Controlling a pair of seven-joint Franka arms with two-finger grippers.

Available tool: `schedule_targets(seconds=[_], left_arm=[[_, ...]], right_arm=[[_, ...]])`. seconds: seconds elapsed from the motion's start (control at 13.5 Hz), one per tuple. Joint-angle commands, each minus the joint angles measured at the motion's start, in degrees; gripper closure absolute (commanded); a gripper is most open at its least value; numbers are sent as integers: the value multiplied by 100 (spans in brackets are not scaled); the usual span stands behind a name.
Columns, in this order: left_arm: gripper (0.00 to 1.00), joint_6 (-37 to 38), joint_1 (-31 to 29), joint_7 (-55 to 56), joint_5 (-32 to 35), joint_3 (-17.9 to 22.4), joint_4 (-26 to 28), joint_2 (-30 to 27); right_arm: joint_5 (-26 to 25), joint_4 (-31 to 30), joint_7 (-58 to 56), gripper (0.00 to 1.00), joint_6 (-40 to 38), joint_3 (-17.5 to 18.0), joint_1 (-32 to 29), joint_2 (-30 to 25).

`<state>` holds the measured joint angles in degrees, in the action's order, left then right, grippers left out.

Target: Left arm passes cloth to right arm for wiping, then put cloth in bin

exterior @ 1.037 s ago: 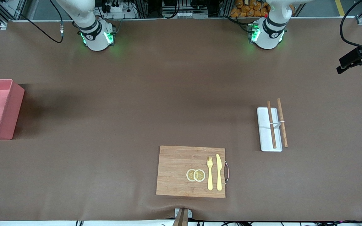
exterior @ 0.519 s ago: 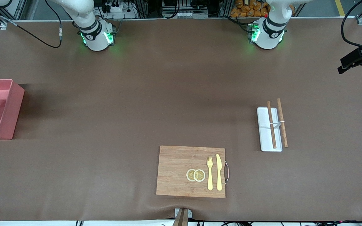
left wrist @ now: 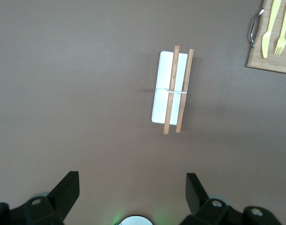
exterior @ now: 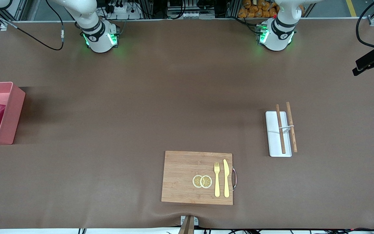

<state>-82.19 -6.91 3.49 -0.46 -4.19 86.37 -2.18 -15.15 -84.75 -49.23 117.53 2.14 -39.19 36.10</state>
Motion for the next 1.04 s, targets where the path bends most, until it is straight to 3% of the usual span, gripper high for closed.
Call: schedule_targets(seconds=[0.0,0.22,0.59,0.96], left_arm=[[0,36,-83,-120,-42,-21,90,-107],[0,36,-83,-103,-33,-38,108,-107],[0,36,-57,-59,-7,-56,108,-63],[0,36,-65,3,2,-47,99,-37]], right_arm=[[266,56,88,0,-309,216,340,-365],[382,55,833,0,-1080,243,946,-866],[556,38,3091,0,-2557,244,2353,-1806],[1285,-593,3990,0,-2964,235,2653,-3045]])
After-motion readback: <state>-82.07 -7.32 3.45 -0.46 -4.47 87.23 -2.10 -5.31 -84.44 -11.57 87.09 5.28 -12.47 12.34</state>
